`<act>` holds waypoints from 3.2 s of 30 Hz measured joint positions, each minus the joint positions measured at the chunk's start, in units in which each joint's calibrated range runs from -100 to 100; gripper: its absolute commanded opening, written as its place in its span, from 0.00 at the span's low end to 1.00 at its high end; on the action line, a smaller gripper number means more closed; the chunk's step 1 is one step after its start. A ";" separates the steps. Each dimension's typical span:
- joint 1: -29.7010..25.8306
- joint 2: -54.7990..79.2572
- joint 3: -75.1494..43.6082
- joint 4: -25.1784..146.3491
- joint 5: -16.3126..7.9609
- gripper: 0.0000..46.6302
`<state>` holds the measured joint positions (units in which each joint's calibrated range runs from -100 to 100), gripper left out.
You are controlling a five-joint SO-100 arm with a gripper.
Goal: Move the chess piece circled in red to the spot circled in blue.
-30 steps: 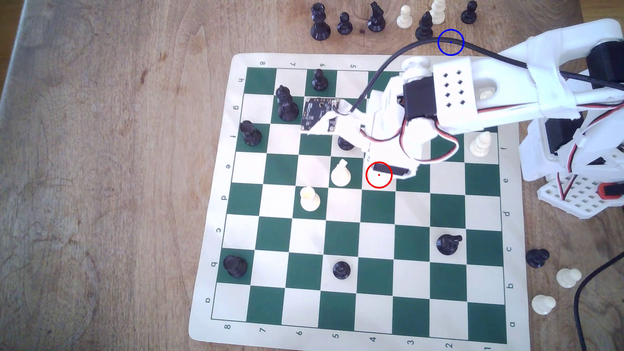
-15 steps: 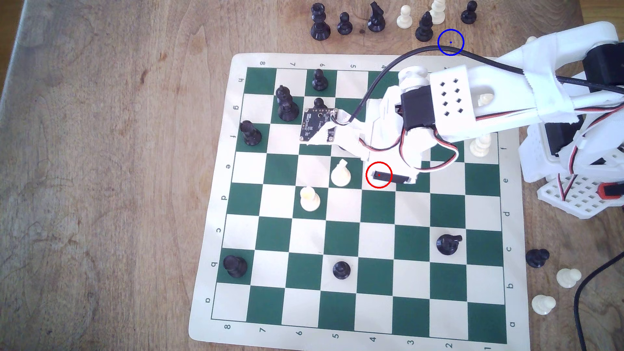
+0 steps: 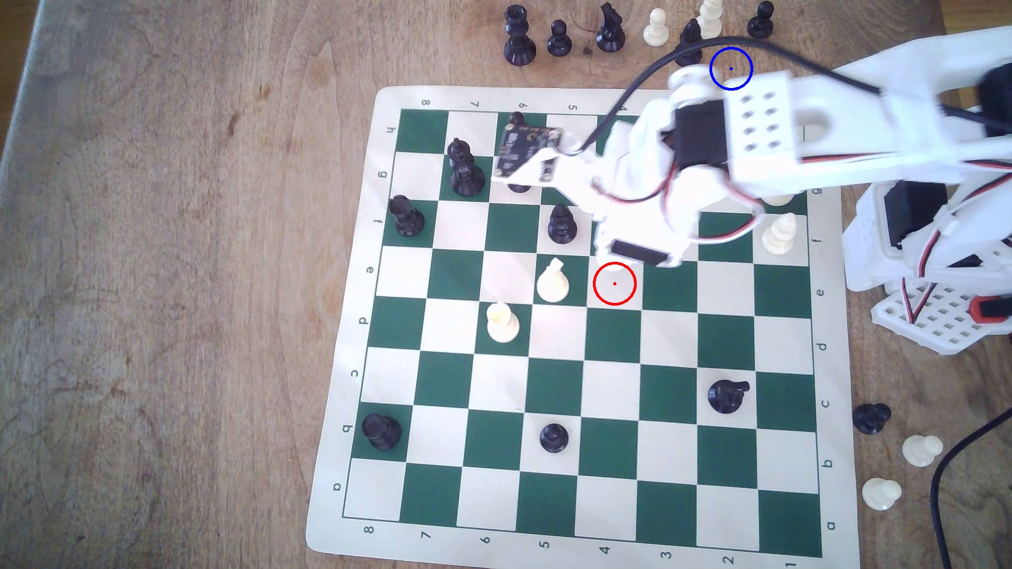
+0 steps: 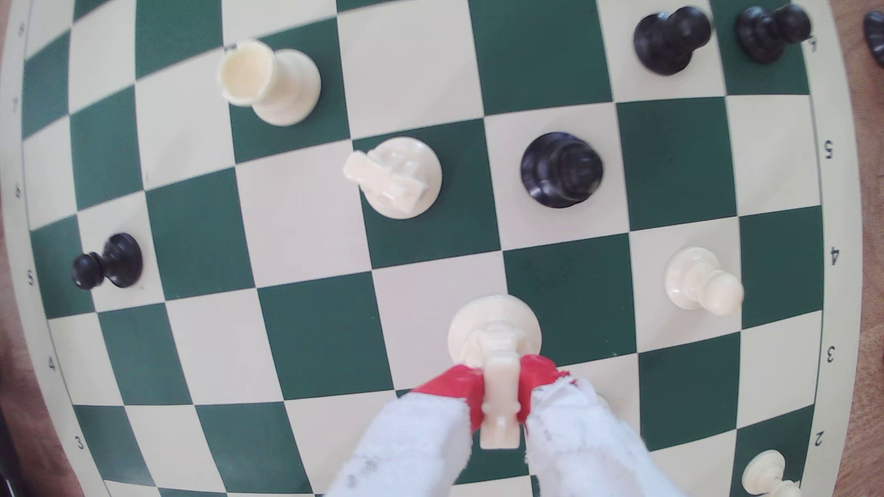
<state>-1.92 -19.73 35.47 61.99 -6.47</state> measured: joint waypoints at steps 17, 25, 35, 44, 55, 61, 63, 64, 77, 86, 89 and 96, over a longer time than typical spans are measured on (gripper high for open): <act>26.40 -16.93 -0.27 7.65 1.03 0.01; 36.65 -15.42 2.08 6.06 1.07 0.01; 43.14 -6.70 2.08 1.59 1.37 0.01; 44.32 -0.08 4.43 -3.43 1.51 0.01; 45.50 4.02 6.51 -8.37 2.25 0.01; 44.54 4.02 6.78 -8.84 2.25 0.02; 44.62 4.02 6.78 -9.00 2.25 0.04; 44.62 4.02 6.78 -9.16 2.25 0.07; 45.06 3.85 7.77 -10.12 2.54 0.45; 44.54 -10.64 10.66 -3.51 3.03 0.54; 42.48 -17.43 14.55 -2.63 3.81 0.58; 35.84 -25.14 17.62 -2.31 4.64 0.56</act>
<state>33.92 -44.87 53.10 59.68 -1.83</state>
